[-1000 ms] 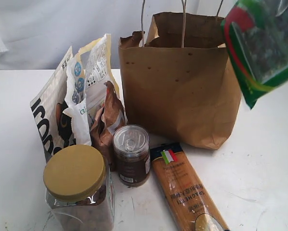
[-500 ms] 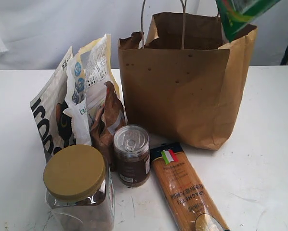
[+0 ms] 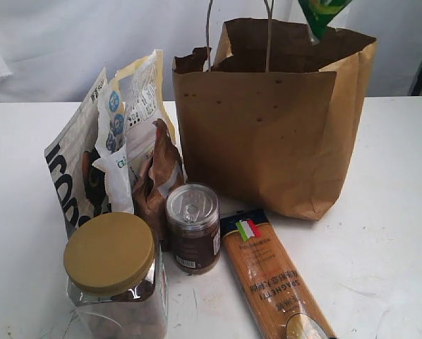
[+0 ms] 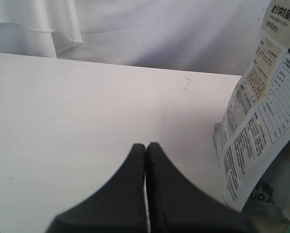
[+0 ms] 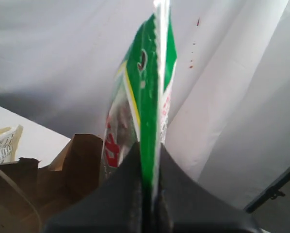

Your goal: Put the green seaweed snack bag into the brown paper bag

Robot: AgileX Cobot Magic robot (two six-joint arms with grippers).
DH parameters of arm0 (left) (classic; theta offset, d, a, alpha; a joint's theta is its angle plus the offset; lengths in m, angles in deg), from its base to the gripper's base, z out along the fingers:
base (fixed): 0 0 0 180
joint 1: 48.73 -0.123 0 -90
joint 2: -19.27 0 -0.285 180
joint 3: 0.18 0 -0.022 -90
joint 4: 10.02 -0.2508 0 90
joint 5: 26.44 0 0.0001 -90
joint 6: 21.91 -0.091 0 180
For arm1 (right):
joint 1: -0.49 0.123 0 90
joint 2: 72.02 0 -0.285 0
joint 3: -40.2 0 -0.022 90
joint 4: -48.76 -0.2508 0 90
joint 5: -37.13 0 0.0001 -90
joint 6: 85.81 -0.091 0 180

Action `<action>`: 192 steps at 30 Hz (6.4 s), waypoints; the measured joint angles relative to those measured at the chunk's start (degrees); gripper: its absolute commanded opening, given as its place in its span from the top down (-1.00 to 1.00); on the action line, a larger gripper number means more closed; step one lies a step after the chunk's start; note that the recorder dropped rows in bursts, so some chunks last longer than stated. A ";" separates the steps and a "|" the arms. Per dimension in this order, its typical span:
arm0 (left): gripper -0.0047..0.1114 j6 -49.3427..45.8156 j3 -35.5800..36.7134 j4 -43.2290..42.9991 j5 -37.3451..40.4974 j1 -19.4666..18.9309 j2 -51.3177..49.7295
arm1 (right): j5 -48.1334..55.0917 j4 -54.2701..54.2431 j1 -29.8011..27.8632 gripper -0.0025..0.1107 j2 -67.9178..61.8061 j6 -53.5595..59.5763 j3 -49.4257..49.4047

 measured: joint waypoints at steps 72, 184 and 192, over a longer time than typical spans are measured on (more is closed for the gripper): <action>0.92 0.00 0.00 0.00 0.00 0.00 0.00 | 6.26 -16.81 -5.02 0.25 -12.32 6.51 -6.74; 0.92 0.00 0.00 0.00 0.00 0.00 0.00 | -38.17 -20.95 -29.94 0.96 78.84 -3.76 -104.22; 0.92 0.00 0.00 0.00 0.00 0.00 0.00 | -35.53 -21.15 -29.94 0.96 78.84 -1.18 -104.22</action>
